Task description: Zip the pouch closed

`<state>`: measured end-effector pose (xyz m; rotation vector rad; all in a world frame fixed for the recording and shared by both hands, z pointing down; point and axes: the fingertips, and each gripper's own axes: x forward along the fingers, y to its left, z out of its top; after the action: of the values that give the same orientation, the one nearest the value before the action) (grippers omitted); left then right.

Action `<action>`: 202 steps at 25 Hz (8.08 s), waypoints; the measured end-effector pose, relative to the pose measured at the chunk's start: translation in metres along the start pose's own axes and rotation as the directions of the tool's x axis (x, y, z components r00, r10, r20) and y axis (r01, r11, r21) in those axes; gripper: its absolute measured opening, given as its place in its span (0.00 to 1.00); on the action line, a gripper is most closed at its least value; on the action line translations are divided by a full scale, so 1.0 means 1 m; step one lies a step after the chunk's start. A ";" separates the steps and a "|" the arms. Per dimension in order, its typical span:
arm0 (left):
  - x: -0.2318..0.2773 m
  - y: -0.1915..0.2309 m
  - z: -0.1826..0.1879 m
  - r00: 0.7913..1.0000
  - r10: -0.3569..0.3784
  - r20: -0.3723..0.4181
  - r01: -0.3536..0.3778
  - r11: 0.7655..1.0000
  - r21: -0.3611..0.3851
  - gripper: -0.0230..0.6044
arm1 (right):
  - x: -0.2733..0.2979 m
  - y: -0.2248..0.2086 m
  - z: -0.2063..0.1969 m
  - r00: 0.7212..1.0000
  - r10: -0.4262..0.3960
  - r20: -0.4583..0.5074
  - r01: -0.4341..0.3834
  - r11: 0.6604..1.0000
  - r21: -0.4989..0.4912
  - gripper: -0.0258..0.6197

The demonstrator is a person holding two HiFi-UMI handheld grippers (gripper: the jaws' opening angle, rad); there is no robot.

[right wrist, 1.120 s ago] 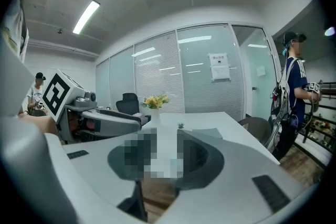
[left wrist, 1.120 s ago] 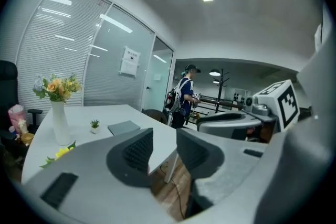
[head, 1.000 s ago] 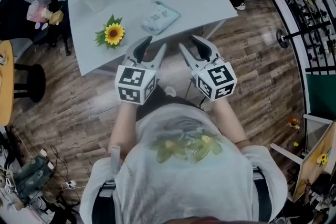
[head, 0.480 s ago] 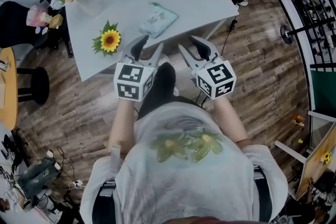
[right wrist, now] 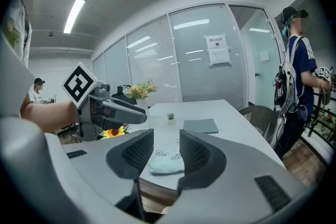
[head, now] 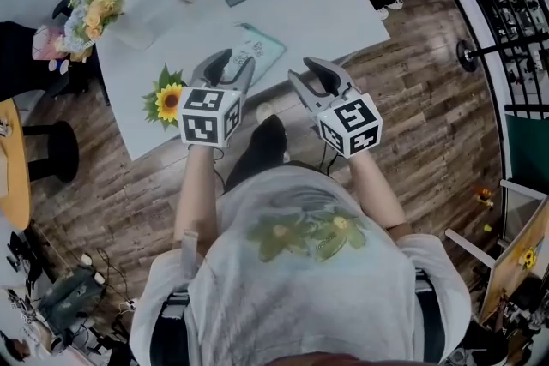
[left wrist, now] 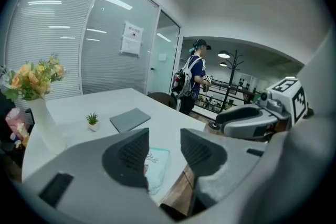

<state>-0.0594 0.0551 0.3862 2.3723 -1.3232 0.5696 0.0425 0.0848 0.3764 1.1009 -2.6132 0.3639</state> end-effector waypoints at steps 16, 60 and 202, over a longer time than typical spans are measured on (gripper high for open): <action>0.132 0.085 -0.034 0.959 -0.036 -0.280 0.039 0.999 0.007 0.31 | 0.101 -0.067 -0.015 0.987 0.028 -0.156 -0.024 0.999 0.032 0.27; 0.239 0.135 -0.128 0.746 -0.092 -0.659 0.486 0.752 0.445 0.07 | 0.258 -0.120 -0.099 0.843 0.174 -0.509 -0.296 0.940 -0.168 0.27; 0.264 0.122 -0.124 0.703 -0.183 -0.687 0.400 0.901 0.169 0.07 | 0.254 -0.102 -0.156 0.572 0.150 -0.806 -0.781 0.400 -0.480 0.07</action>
<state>-0.0589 -0.1323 0.6405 2.1909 -0.5413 1.4324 -0.0286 -0.0983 0.6232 -0.2221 -1.9213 -0.3306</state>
